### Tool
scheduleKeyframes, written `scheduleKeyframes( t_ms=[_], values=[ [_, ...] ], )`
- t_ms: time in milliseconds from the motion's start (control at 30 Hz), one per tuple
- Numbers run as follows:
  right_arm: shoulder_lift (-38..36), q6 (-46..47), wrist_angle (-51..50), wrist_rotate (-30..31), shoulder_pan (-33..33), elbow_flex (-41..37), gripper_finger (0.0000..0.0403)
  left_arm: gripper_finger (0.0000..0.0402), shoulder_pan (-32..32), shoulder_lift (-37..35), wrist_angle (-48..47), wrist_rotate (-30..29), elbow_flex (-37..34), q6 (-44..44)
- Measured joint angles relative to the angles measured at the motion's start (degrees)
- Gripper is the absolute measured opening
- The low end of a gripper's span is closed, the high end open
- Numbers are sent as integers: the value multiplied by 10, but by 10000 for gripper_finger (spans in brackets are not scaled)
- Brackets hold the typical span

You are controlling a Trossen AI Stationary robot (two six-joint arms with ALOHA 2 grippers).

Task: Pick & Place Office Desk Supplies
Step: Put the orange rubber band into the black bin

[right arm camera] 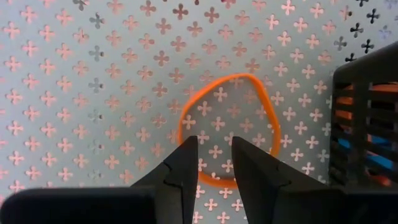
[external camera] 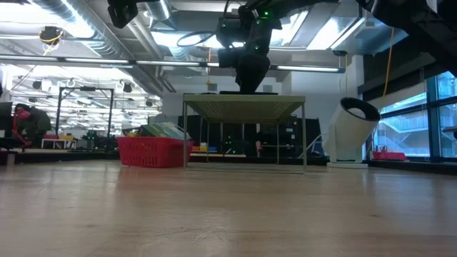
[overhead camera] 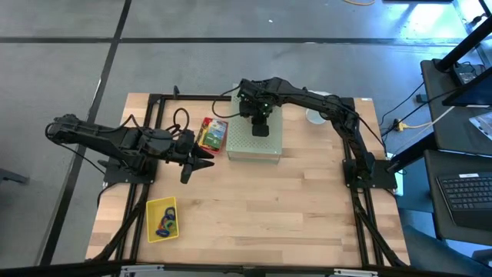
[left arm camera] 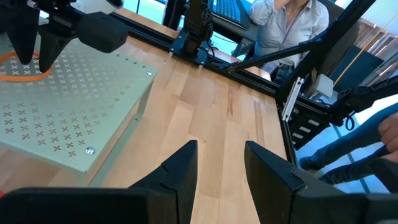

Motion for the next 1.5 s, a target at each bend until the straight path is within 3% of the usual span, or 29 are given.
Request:
scheduleKeyframes(
  t_ms=[500,800,1500],
  values=[
    [-2,2,-2,7,0,2,101,127,0,0,0,0,0,0],
    [-4,14,-20,6,0,45,101,127,0,0,0,0,0,-3],
    [-4,48,-31,-24,12,45,101,127,0,0,0,0,0,-10]
  ],
)
